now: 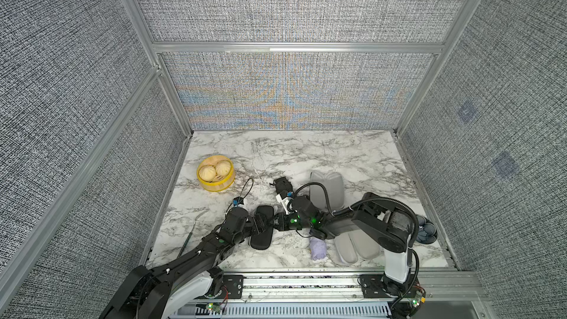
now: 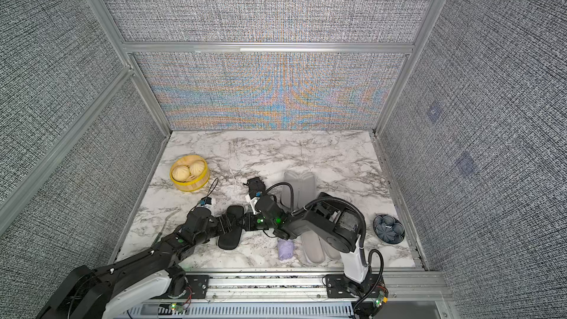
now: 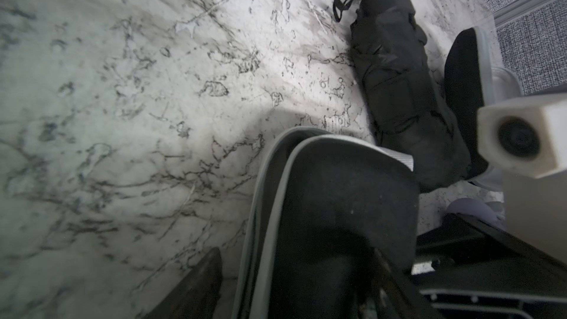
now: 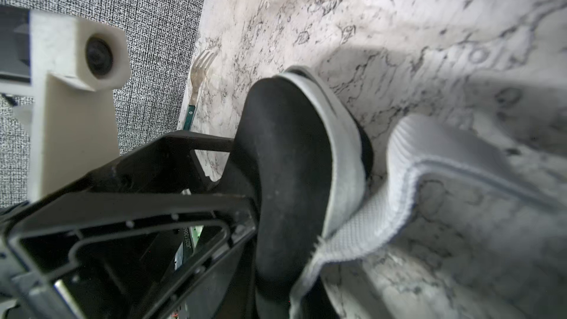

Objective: Put umbrellas into zippered umbrella sleeves
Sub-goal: Pick up the umbrella sleeve at the center of the board.

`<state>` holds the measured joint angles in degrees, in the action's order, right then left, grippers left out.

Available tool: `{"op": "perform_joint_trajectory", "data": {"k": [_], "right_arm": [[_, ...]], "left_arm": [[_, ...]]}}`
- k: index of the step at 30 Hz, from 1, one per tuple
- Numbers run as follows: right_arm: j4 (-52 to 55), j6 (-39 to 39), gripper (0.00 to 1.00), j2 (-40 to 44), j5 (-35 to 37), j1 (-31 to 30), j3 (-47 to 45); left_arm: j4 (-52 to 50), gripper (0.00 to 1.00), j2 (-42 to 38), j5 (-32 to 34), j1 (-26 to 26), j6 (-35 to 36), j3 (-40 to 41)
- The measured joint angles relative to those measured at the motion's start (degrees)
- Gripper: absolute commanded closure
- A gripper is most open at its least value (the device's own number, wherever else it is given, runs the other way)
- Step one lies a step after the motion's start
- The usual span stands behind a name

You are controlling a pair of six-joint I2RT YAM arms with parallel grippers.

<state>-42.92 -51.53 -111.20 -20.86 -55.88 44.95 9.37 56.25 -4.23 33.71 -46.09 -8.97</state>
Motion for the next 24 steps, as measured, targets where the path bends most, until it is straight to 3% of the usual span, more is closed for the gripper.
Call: {"op": "perform_joint_trajectory", "data": {"k": [10, 16, 21, 24], "right_arm": [[-2.7, 3.7, 0.89, 1.8, -7.4, 2.3, -3.4], [-4.7, 4.5, 0.89, 1.8, -10.3, 2.5, -3.7], [-4.4, 5.6, 0.88, 2.9, -10.7, 2.4, -3.7], [-4.5, 5.4, 0.88, 2.7, -11.0, 2.3, -3.6]], "left_arm": [[12.2, 0.25, -0.8, -9.3, -0.1, 0.1, 5.3], [14.5, 0.26, -2.6, -10.5, -0.2, 0.1, 6.6], [16.4, 0.37, -4.7, -10.6, -0.2, -0.3, 8.2], [16.6, 0.52, -5.7, -10.8, -0.2, -0.4, 8.7]]}}
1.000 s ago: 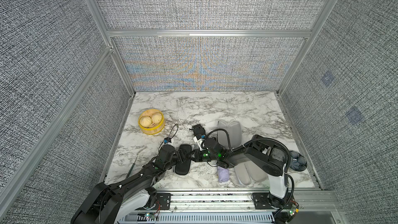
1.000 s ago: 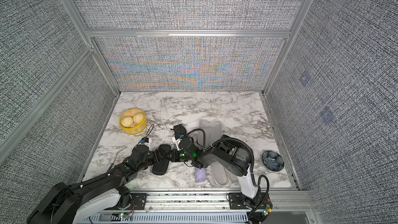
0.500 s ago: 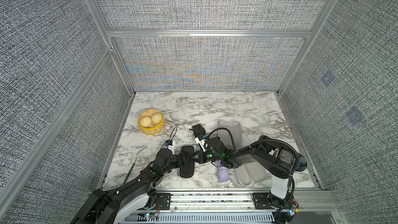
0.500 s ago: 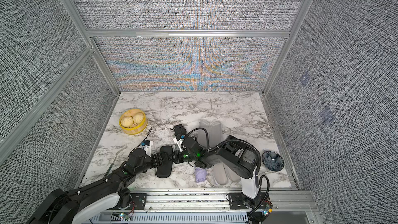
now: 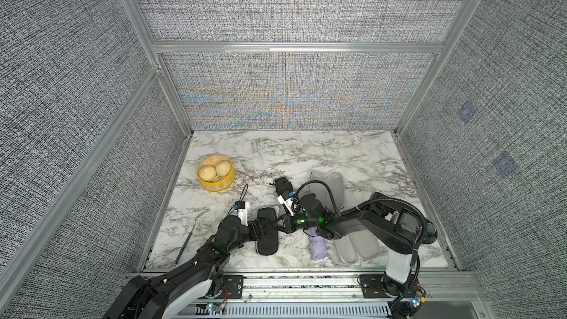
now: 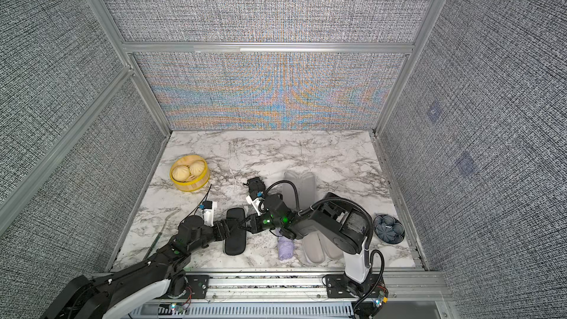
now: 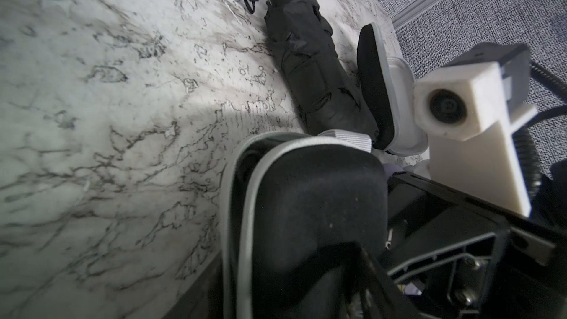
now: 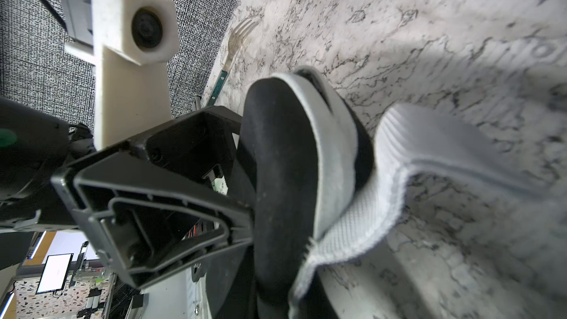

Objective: Put umbrellas into zippered umbrella sleeves
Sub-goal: Pick up the umbrella sleeve at the center of the board.

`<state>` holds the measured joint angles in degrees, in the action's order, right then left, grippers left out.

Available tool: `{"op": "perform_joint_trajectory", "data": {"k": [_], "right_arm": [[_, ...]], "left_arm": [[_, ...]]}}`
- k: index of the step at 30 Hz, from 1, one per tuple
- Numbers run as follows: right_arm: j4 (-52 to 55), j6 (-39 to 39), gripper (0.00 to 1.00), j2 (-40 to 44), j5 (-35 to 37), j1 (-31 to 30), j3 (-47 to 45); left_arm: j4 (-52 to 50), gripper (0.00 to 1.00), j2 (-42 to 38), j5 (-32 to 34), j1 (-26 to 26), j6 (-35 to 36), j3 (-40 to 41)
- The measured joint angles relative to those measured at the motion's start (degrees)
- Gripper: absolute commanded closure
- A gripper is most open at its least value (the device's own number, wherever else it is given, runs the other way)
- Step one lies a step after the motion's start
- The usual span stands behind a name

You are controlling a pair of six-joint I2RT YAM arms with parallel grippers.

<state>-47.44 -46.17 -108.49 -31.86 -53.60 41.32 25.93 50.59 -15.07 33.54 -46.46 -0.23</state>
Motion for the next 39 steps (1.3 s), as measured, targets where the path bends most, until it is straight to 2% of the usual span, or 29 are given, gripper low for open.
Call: {"op": "perform_joint_trajectory", "data": {"k": [2, 4, 6, 9, 11, 15, 18, 22, 28, 34, 39], "right_arm": [[-0.3, 0.0, 0.88, -0.2, -0.1, 0.0, 0.2], [-0.7, 0.0, 0.88, -0.2, -0.2, 0.0, 0.2], [-0.5, 0.0, 0.88, -0.2, -0.3, 0.1, 0.2], [-0.6, 0.2, 0.87, -0.2, -0.5, 0.1, 0.3], [-0.5, 0.4, 0.86, -0.1, -0.8, 0.1, 0.3], [1.0, 1.1, 0.79, 0.5, -0.8, 0.1, 0.4], [1.4, 1.5, 0.74, 0.7, -0.7, 0.3, 0.0], [1.4, 1.7, 0.59, 1.0, -1.7, 1.0, -1.2], [1.0, 2.6, 0.45, 4.1, -1.9, 1.6, -3.8], [3.2, 5.5, 0.37, 10.1, 0.6, 1.6, -6.5], [5.8, 8.2, 0.35, 15.4, 3.5, 2.1, -9.1]], "left_arm": [[-0.7, 0.55, -1.2, -0.1, 0.0, 0.4, 0.0], [-1.8, 0.66, -2.9, 0.1, -0.1, 0.4, 0.0], [-3.2, 0.67, -4.5, 0.4, -0.1, 0.4, 0.0], [-4.9, 0.79, -6.6, 0.7, -0.1, 0.4, 0.0], [-5.6, 0.80, -7.3, 0.8, -0.1, 0.4, 0.0], [-5.9, 0.99, -7.2, 0.6, -0.1, 0.8, 0.0], [-5.2, 1.00, -6.3, -0.2, -0.1, 1.0, 0.0], [-4.6, 1.00, -5.8, -2.3, 0.0, 1.3, 0.0], [-4.8, 1.00, -8.0, -5.1, 0.1, 2.4, -0.5], [-5.0, 1.00, -8.2, -7.6, 0.2, 2.6, -2.1], [-4.5, 1.00, -5.1, -10.0, 0.4, 2.7, -3.5]]}}
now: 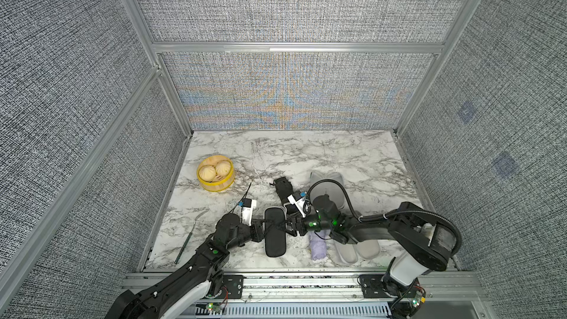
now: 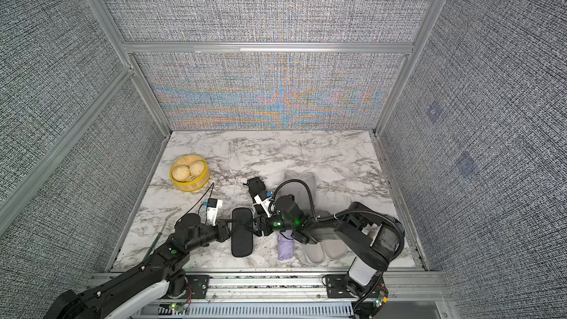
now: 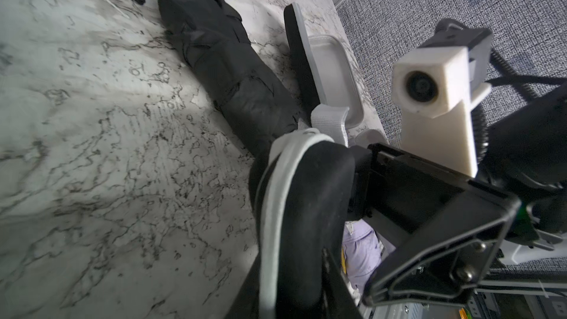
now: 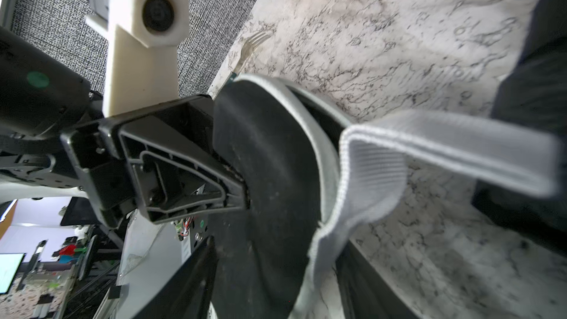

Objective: Put umbrellas into zippered umbrella sleeves
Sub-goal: Pick up the umbrella sleeve at the center of the board.

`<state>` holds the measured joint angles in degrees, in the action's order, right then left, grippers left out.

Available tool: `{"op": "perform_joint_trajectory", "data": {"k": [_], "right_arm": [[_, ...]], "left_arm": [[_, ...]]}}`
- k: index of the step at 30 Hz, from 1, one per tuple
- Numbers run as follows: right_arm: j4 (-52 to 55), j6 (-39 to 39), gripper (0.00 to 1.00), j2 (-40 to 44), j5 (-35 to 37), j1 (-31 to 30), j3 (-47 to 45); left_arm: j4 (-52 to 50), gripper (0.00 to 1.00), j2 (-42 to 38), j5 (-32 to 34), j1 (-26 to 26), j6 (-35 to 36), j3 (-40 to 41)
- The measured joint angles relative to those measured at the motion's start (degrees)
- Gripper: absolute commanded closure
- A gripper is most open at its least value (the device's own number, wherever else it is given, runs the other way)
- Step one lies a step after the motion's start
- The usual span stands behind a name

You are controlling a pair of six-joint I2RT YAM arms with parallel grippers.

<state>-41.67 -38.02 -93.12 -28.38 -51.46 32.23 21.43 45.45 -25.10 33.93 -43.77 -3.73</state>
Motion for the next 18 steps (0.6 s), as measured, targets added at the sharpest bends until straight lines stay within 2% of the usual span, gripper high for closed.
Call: {"op": "perform_joint_trajectory", "data": {"k": [5, 9, 18], "right_arm": [[1.6, 1.9, 0.35, 2.0, 1.4, 0.6, -0.9], [2.1, 2.7, 0.34, 4.7, 1.9, 1.7, -3.2], [6.5, 10.7, 0.38, 18.1, 6.9, 2.5, -8.0]], "left_arm": [[2.7, 1.00, 3.3, -2.1, 0.0, -0.5, 0.0], [2.6, 1.00, 3.1, -3.1, 0.0, -0.8, -0.3], [-0.9, 1.00, 0.0, -5.5, -0.4, -0.3, -5.7]]}}
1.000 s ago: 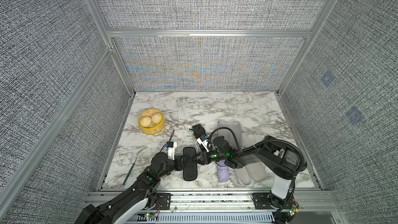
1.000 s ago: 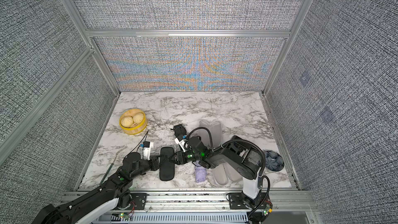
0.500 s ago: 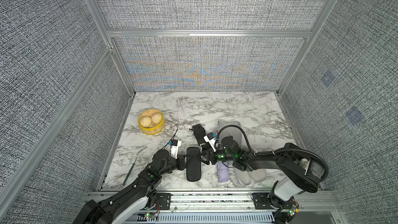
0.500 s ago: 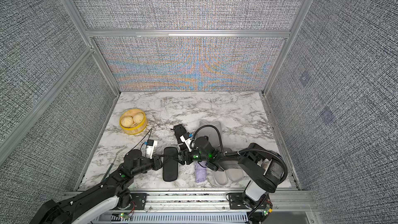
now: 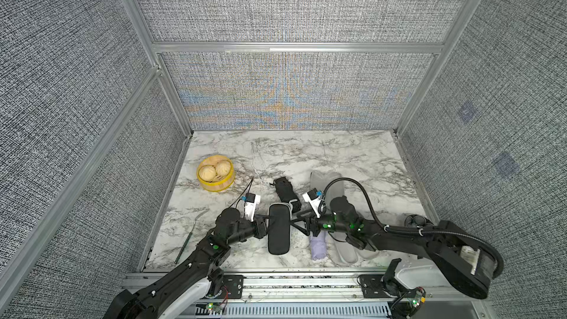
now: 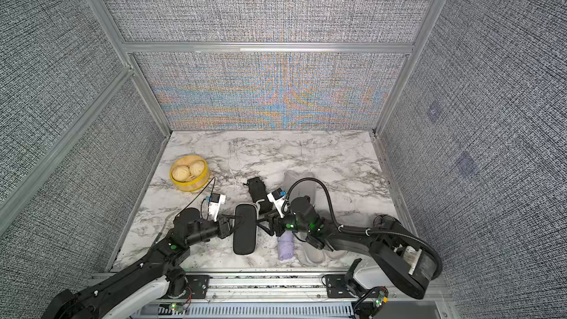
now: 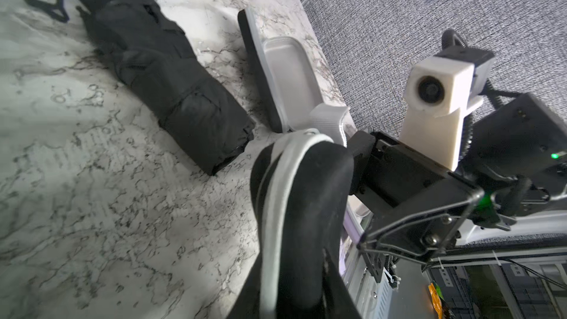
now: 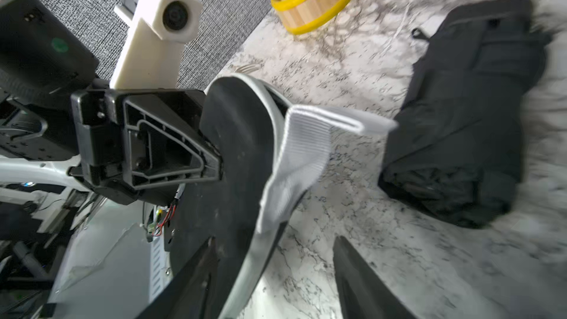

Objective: Put umbrellas into zippered umbrella sleeves
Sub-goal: Pick up the umbrella sleeve at the center of the board.

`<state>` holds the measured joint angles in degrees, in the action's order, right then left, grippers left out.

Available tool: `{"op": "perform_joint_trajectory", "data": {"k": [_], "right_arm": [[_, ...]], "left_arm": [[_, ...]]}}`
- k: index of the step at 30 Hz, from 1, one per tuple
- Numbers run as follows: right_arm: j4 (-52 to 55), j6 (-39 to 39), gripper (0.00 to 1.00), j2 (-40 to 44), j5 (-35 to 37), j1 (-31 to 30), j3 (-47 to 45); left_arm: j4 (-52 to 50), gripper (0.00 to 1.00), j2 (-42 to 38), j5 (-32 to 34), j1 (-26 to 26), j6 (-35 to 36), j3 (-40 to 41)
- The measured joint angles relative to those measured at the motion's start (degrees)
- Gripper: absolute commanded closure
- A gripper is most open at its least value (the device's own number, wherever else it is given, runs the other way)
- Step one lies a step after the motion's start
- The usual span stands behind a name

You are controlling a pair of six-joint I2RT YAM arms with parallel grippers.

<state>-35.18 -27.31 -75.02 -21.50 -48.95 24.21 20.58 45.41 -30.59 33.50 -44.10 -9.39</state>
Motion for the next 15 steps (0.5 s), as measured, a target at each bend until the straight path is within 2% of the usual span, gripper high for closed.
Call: {"op": "perform_joint_trajectory", "data": {"k": [9, 15], "right_arm": [[8.2, 16.5, 0.39, 15.6, 6.1, 1.7, -1.0], [7.6, 26.6, 0.40, 19.8, 4.8, 1.6, -7.2]], "left_arm": [[0.4, 1.00, 7.1, -5.6, -1.0, -0.3, -7.8], [-1.9, 1.00, 7.4, -8.7, -1.5, 1.6, -12.7]]}}
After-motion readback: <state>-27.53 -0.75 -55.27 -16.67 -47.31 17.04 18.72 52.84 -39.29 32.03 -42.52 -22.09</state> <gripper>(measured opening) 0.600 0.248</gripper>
